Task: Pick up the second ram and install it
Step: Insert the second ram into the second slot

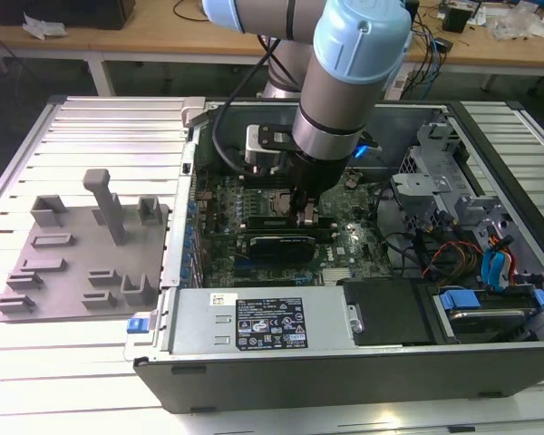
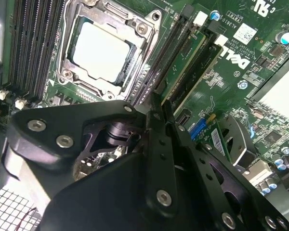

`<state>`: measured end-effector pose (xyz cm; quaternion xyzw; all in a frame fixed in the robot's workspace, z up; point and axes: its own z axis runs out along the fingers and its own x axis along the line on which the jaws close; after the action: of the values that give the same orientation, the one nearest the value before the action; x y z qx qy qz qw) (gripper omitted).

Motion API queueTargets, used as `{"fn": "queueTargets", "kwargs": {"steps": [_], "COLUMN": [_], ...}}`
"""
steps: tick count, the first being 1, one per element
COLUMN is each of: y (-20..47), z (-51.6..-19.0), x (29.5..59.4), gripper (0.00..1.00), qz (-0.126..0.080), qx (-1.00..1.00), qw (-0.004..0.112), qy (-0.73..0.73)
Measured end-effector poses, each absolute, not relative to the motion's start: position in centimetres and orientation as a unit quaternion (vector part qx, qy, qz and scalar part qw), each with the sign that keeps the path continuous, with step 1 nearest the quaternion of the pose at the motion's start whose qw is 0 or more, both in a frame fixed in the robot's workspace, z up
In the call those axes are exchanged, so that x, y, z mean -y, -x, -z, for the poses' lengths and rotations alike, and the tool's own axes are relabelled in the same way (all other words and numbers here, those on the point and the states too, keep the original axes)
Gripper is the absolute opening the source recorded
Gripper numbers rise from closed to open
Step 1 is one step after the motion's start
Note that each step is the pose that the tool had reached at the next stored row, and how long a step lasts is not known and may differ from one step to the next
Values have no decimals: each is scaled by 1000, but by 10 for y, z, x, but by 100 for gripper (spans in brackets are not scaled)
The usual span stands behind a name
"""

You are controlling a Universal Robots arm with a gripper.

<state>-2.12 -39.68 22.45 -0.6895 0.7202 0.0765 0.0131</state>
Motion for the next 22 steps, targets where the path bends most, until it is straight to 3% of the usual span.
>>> {"fn": "queueTargets", "kwargs": {"steps": [22], "y": [21], "z": [-222], "x": [395], "gripper": [11], "qz": [-77], "qx": [-717], "qw": [13], "qy": [693]}}
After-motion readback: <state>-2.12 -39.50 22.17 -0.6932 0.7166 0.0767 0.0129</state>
